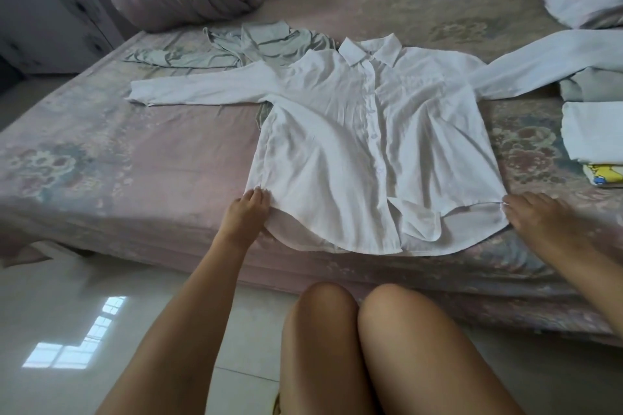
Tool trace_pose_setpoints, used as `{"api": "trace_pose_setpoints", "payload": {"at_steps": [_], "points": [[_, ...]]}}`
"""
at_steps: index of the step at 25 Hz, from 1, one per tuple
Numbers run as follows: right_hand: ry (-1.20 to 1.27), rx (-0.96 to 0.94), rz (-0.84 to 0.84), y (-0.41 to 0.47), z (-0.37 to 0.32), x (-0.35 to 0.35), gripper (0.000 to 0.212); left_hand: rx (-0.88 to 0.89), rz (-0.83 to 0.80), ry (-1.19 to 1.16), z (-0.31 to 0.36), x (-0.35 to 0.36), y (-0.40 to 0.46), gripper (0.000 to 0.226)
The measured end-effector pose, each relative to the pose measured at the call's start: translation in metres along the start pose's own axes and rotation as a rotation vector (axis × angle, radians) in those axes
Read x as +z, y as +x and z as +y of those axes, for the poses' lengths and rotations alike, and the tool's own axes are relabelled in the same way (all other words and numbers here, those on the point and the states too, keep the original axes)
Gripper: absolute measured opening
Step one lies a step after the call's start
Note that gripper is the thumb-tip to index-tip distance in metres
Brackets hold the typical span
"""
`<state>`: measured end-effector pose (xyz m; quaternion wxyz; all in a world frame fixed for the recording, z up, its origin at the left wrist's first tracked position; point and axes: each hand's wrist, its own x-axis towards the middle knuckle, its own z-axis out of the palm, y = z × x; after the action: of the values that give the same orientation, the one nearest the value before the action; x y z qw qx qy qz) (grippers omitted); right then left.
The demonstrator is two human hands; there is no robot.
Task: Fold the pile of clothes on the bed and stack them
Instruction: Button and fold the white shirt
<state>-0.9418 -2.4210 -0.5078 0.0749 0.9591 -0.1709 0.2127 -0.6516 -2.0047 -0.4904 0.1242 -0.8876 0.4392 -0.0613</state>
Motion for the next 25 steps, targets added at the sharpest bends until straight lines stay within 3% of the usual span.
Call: {"api": "trace_pose_setpoints", "payload": {"at_steps": [5,8,11,15,16,18,20,22,24,25], "points": [[0.027,0.001,-0.008,0.009,-0.009,0.005,0.029,-0.068,0.134,0.074,-0.005,-0.005,-0.009,0.047],[0.017,-0.007,-0.001,0.01,-0.013,0.0,0.008,-0.089,0.158,0.158,-0.006,-0.008,-0.014,0.041],[0.017,0.0,-0.028,-0.008,0.007,0.002,0.03,-0.108,0.183,0.244,-0.016,0.0,-0.031,0.038],[-0.093,0.091,0.022,-0.014,0.002,-0.001,0.032,-0.164,0.199,0.171,-0.017,0.004,-0.036,0.04],[-0.087,0.069,0.068,-0.011,-0.007,0.0,0.036,-0.16,0.23,0.124,-0.011,0.001,-0.032,0.05],[-0.059,-0.1,0.101,-0.001,-0.02,0.005,0.045,0.017,0.292,0.058,0.0,0.002,-0.023,0.072],[-0.01,-0.305,0.057,0.004,-0.029,0.009,0.046,0.257,0.29,-0.01,0.009,0.004,-0.019,0.075],[0.065,-0.372,0.008,0.003,-0.026,0.008,0.049,0.311,0.259,-0.079,0.012,0.006,-0.019,0.064],[0.073,-0.372,-0.055,-0.003,-0.016,0.003,0.076,0.326,0.249,-0.092,0.01,0.008,-0.025,0.057],[0.061,-0.387,-0.061,-0.008,-0.01,0.0,0.079,0.328,0.251,-0.088,0.008,0.01,-0.028,0.057]]}}
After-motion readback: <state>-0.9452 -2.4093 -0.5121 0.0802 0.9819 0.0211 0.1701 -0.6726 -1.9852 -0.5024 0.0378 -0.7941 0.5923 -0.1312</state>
